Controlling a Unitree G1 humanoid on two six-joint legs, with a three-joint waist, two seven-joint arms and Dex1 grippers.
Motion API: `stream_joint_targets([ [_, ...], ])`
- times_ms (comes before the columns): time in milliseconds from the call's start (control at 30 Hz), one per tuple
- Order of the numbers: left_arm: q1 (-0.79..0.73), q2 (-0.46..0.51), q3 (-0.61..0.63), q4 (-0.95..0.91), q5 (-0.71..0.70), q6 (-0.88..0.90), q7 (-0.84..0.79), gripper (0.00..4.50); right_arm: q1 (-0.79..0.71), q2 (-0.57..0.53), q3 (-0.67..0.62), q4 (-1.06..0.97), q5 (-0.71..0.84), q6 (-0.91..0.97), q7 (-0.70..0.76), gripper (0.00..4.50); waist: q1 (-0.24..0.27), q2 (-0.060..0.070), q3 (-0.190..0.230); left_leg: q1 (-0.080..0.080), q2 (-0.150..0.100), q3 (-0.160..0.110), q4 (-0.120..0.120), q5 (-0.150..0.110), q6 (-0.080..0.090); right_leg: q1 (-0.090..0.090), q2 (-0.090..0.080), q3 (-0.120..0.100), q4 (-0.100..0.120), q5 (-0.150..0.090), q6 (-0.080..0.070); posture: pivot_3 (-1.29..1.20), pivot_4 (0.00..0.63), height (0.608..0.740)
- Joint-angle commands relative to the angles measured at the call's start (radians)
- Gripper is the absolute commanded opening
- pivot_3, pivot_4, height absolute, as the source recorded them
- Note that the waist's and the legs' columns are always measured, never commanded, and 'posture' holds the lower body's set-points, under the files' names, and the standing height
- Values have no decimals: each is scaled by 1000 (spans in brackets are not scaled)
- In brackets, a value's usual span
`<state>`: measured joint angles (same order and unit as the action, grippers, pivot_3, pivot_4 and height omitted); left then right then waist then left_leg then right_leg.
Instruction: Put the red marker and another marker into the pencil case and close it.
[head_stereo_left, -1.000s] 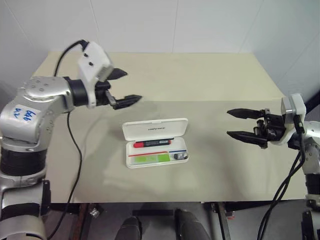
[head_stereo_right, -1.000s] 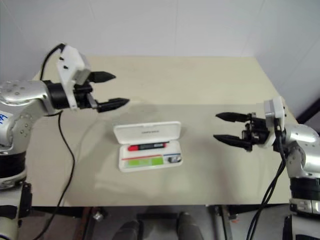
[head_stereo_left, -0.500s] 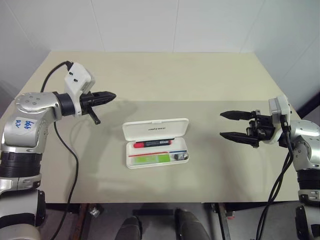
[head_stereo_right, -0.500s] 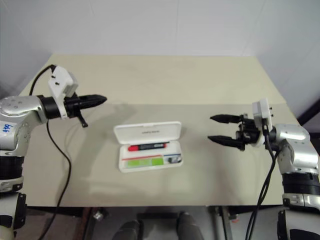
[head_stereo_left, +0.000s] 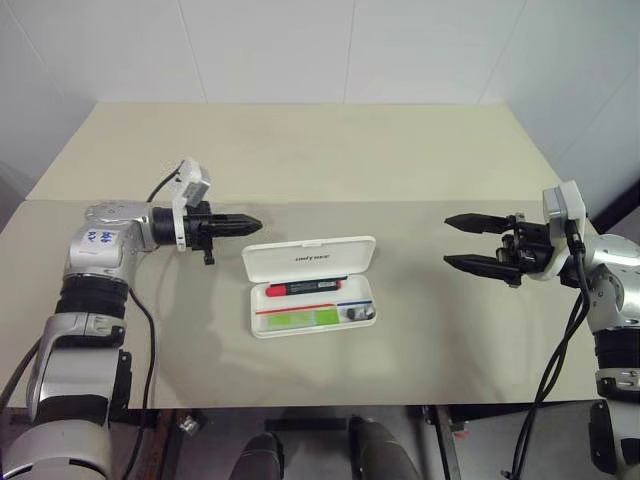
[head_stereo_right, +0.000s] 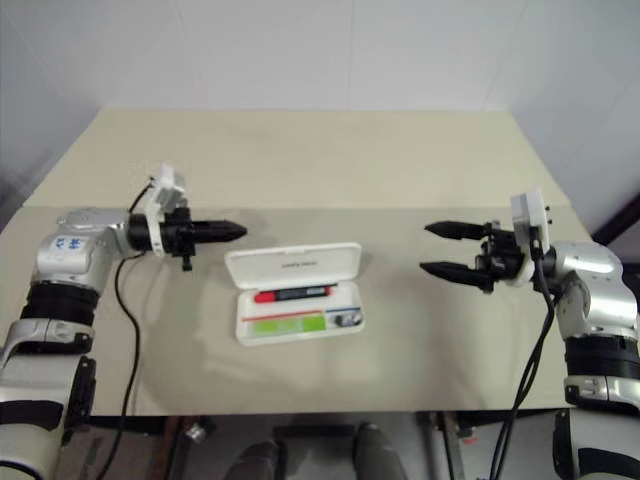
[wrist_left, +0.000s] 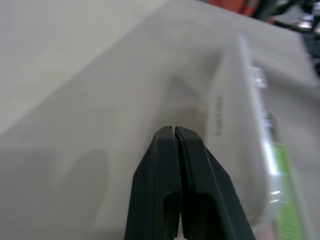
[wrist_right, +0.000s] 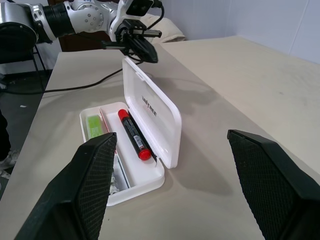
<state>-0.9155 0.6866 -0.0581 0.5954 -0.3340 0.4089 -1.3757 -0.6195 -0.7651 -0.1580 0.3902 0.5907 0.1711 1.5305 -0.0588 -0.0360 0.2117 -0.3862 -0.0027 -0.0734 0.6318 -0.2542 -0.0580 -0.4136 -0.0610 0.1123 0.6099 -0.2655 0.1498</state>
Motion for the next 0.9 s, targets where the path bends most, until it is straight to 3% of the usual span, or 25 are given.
stream_joint_targets([
  [33, -13, 9, -34, -26, 8, 10, -100, 76, -10, -26, -8, -16, 7, -8, 79, 4500, -1, 0, 0, 0, 0, 0, 0, 0, 0, 0, 0, 0, 0, 0, 0, 0, 150, 740],
  [533, 111, 86, -210, -395, 36, 55, -195, 76, 15, -65, 38, -49, 88, 15, 84, 4500, 2, 0, 0, 0, 0, 0, 1, 0, 0, 0, 0, 0, 1, 0, 0, 0, 150, 740],
  [733, 129, 102, -330, -377, 185, -89, -162, 76, -5, -88, 111, -26, 124, -14, 84, 4500, 0, 0, 0, 1, 0, 0, 1, 0, 0, 0, 0, 1, 1, 0, 0, 0, 150, 740],
  [900, 114, 69, -355, -342, 230, -140, -135, 76, -17, -63, 116, 0, 100, -37, 84, 4500, 2, 1, 0, 1, 0, 0, 2, 0, 0, 1, 0, 1, 1, 0, 0, 0, 150, 740],
])
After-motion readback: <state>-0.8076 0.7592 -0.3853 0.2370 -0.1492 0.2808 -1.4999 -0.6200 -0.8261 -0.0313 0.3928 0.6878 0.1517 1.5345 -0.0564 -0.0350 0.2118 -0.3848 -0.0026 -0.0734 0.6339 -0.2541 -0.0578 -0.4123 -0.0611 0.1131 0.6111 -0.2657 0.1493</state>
